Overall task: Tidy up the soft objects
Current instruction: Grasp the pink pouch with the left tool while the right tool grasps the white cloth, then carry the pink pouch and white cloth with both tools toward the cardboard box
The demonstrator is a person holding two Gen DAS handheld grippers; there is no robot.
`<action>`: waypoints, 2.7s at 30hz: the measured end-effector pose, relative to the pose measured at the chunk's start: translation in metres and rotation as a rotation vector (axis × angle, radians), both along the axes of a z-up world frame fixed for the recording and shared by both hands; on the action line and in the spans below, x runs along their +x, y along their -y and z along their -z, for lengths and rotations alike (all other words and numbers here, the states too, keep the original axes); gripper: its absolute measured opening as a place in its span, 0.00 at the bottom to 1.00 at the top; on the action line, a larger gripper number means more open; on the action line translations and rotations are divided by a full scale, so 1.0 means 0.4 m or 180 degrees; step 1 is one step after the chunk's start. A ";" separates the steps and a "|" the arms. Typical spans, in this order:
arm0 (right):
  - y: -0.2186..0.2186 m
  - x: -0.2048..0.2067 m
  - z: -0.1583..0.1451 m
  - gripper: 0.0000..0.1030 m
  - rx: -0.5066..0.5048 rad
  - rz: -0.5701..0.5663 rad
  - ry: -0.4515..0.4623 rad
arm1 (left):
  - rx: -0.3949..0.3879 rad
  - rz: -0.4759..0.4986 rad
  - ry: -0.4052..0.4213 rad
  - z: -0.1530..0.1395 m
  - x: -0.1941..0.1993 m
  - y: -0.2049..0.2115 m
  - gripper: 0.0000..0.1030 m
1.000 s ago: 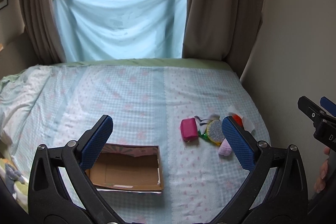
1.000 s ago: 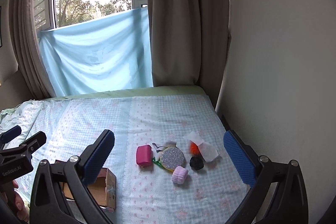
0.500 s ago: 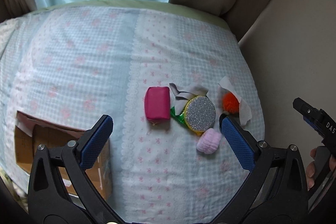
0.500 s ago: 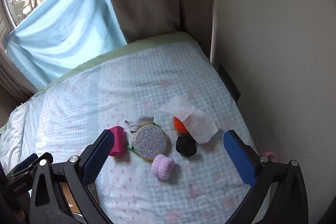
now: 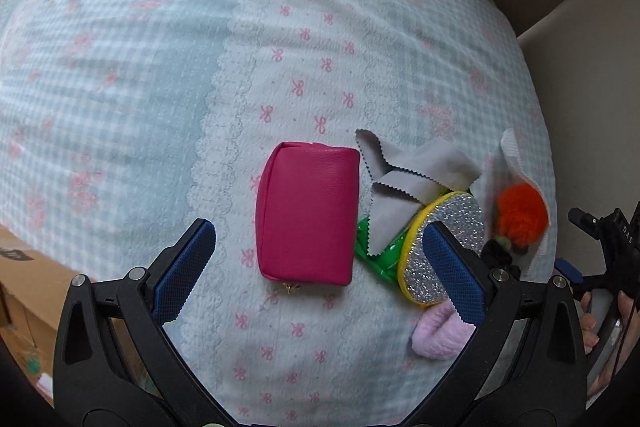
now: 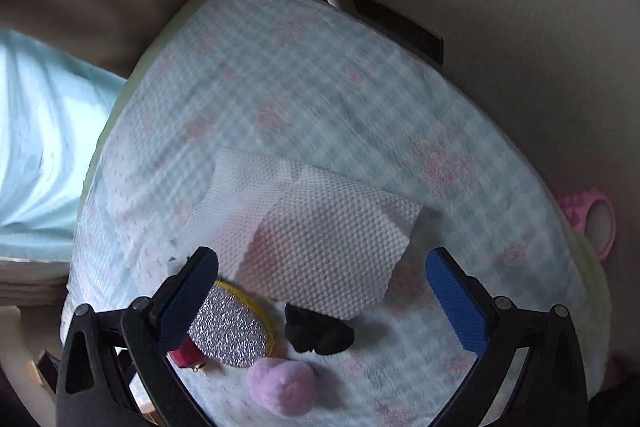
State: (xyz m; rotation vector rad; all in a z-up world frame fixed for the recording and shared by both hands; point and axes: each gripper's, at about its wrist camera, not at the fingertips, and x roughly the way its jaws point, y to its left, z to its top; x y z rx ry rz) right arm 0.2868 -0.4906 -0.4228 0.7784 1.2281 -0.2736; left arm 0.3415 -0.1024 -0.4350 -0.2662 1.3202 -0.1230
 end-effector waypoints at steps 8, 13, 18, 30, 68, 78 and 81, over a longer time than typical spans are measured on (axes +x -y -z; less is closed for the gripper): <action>0.069 0.027 0.153 0.94 0.0623 0.0558 -0.0042 | -0.0078 0.0022 -0.0238 0.145 0.027 0.004 0.97; 0.079 0.052 0.163 0.70 0.0700 0.0599 0.0012 | -0.0125 0.0080 -0.0295 0.180 0.051 0.022 0.85; 0.097 0.057 0.172 0.48 0.0717 0.0645 0.0028 | -0.0096 0.0062 -0.0358 0.205 0.068 0.032 0.68; 0.102 0.055 0.148 0.18 0.0693 0.0631 0.0186 | -0.0042 0.0102 -0.0317 0.184 0.076 0.006 0.43; -0.042 -0.042 -0.395 0.09 0.0345 -0.0073 0.1172 | -0.0128 0.0012 0.0611 -0.410 -0.173 -0.071 0.38; -0.249 -0.148 -0.557 0.09 0.0112 -0.0751 0.1275 | -0.0119 -0.0080 0.0836 -0.565 -0.354 -0.206 0.38; -0.335 -0.175 -0.576 0.09 0.0108 -0.0933 0.1286 | -0.0110 -0.0096 0.0844 -0.584 -0.397 -0.271 0.38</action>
